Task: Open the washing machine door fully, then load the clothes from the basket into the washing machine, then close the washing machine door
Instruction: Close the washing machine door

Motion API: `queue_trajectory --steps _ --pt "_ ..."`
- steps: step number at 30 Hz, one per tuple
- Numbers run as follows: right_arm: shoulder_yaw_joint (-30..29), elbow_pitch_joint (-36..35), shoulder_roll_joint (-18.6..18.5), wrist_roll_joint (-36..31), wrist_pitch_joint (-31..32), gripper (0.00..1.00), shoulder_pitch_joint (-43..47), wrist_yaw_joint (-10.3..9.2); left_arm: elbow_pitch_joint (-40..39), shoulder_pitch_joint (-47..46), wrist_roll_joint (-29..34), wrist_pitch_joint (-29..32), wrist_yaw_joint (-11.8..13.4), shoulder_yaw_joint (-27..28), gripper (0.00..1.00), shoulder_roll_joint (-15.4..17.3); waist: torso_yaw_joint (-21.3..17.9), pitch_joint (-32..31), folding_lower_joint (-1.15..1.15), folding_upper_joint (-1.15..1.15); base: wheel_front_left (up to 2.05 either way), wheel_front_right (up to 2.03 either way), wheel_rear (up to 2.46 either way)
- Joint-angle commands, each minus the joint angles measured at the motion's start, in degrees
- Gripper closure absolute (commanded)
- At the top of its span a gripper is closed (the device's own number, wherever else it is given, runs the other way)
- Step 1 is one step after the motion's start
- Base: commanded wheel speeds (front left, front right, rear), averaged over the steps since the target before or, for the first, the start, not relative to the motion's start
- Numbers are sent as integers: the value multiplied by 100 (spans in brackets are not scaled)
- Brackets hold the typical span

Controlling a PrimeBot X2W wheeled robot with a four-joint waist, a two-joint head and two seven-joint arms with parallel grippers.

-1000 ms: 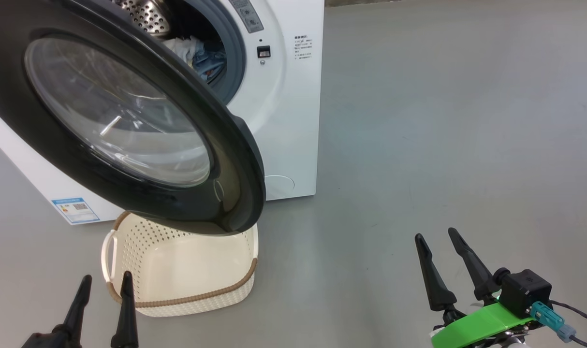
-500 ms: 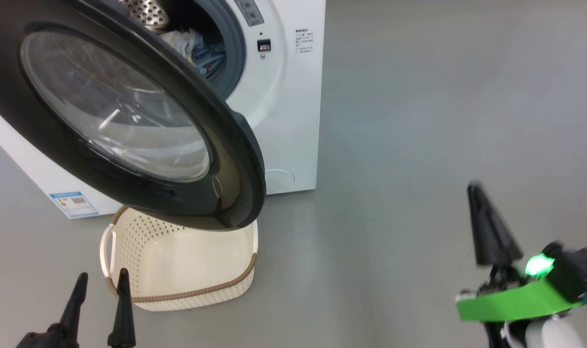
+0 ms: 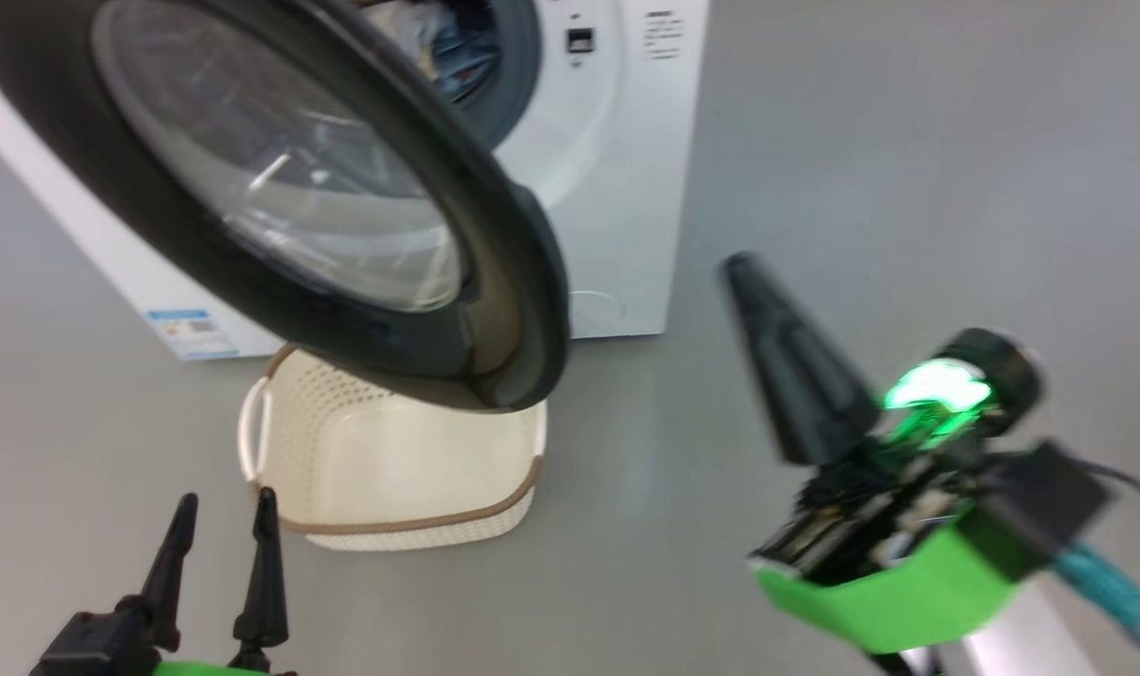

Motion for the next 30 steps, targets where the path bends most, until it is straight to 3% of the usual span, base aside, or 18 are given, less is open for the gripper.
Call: queue_trajectory --steps 1,8,14,23,30 --pt "231 -62 3 -5 -25 100 -170 9 -138 -230 -49 -37 -14 157 0 44 228 102 0 0 0 0 0" --pt "1463 836 -362 336 -25 100 -562 9 -119 -430 -93 -37 -14 -125 0 -16 853 256 0 0 0 0 0" --pt "1849 1865 -492 675 -25 100 -813 9 -150 -625 -165 -37 -14 -381 0 -55 1288 480 0 0 0 0 0" --pt "1675 2783 -406 667 -25 100 -1258 9 -198 -850 -299 -37 -14 -572 0 -111 1636 968 0 0 0 0 0" --pt "1129 3151 -282 373 -25 100 -1628 9 -238 -1041 -423 -37 -14 -645 0 -135 1687 1380 0 0 0 0 0"
